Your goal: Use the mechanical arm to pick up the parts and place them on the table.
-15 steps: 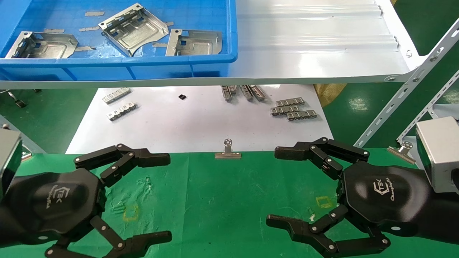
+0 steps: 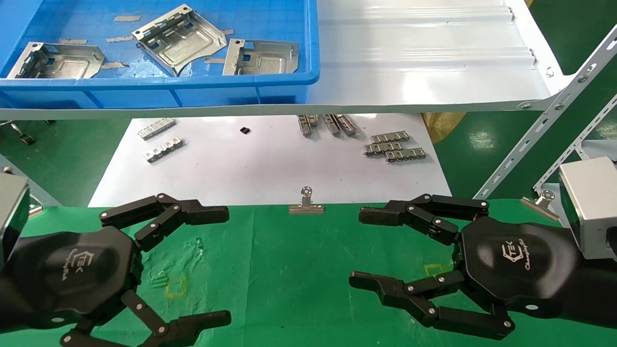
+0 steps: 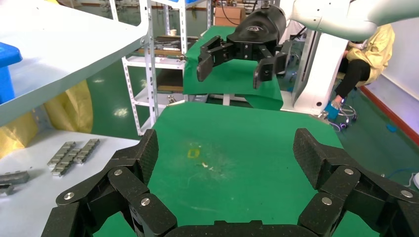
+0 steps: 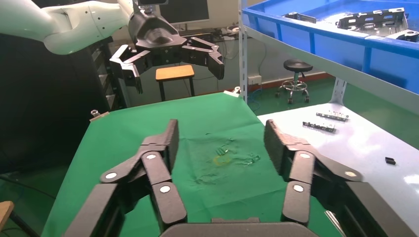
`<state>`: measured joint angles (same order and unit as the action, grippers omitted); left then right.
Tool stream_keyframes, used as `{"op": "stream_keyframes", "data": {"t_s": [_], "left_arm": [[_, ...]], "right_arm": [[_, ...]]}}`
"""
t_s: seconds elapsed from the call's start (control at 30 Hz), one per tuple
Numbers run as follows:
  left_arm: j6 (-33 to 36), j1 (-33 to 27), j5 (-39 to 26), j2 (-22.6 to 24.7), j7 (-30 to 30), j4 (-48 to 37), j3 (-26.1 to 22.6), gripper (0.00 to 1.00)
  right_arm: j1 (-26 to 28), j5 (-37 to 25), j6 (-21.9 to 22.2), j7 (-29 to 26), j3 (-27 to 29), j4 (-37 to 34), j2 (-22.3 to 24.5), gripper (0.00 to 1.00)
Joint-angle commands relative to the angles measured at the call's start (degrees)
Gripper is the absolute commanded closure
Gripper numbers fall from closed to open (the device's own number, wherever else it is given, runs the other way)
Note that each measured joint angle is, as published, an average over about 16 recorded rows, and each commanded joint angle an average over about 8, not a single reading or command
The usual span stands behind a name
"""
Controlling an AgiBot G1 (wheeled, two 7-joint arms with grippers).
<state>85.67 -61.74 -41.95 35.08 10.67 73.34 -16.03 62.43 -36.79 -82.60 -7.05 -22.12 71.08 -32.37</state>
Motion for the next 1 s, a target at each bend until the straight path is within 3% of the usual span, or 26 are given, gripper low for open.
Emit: {"op": "stream_keyframes", "data": {"t_s": [0.03, 0.3, 0.43, 0.6, 0.77, 1.0], "left_arm": [[0.0, 0.0, 0.0, 0.0, 0.0, 0.0, 0.0, 0.0], [-0.1, -0.3, 0.0, 0.0, 0.0, 0.1, 0.1, 0.0], [-1.0, -4.3, -0.5, 0.9, 1.3, -0.6, 0.1, 0.0], [-2.0, -16.7, -4.5, 4.5, 4.5, -5.9, -1.7, 0.0], [-3.6, -32.2, -13.1, 10.9, 4.2, -19.7, -5.5, 0.0], [-16.5, -48.0, -26.4, 20.9, -1.2, -43.4, -10.1, 0.0]], "right_arm": [[0.0, 0.0, 0.0, 0.0, 0.0, 0.0, 0.0, 1.0], [0.0, 0.0, 0.0, 0.0, 0.0, 0.0, 0.0, 1.0], [0.0, 0.0, 0.0, 0.0, 0.0, 0.0, 0.0, 1.0], [0.0, 0.0, 0.0, 0.0, 0.0, 0.0, 0.0, 1.0], [0.0, 0.0, 0.0, 0.0, 0.0, 0.0, 0.0, 1.0], [0.0, 0.0, 0.0, 0.0, 0.0, 0.0, 0.0, 1.0]]}}
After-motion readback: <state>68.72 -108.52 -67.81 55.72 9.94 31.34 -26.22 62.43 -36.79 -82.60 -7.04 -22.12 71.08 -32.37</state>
